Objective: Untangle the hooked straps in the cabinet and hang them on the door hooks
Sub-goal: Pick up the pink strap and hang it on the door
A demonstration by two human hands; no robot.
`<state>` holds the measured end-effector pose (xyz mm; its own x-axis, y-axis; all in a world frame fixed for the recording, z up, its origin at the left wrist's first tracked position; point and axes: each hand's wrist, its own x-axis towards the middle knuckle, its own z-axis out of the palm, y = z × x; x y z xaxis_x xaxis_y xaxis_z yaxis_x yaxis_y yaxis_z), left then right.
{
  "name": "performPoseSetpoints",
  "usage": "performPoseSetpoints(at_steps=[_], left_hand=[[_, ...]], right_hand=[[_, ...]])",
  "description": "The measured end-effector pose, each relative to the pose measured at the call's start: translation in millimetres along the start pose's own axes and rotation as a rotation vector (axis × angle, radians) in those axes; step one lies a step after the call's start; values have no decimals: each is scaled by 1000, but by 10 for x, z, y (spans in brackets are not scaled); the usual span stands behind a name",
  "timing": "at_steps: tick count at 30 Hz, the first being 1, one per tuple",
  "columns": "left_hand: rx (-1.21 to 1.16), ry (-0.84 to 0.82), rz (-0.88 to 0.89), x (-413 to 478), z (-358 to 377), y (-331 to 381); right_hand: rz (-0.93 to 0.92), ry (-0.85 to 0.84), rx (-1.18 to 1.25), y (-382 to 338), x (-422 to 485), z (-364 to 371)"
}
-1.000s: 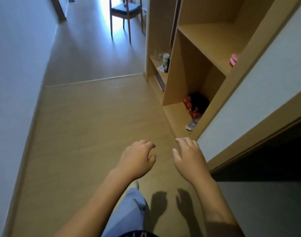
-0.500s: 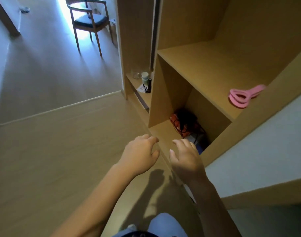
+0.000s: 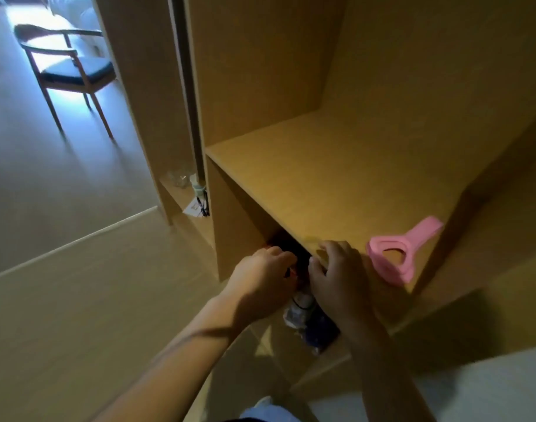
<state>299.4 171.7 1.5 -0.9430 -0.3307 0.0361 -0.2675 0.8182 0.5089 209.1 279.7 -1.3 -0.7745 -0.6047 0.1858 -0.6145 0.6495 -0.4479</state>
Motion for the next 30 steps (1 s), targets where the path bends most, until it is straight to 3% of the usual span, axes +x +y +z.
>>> performPoseSetpoints(at_steps=[3,10,16,21,30], left_hand=[[9,-26,80,525,26,123],[69,-271,307,1509,258,441],[-51,-412,439,2236,453,726],[-237,-468,308,2557,638,1110],[-433,-736,302,2739,969,1104]], right_hand=[[75,57,-10,169,374,-134],[297,216,-46,455,543,-231],[575,353,-21,568,668,-267],[730,242,-72,666,698,-366],[907,427,99,625,680,-373]])
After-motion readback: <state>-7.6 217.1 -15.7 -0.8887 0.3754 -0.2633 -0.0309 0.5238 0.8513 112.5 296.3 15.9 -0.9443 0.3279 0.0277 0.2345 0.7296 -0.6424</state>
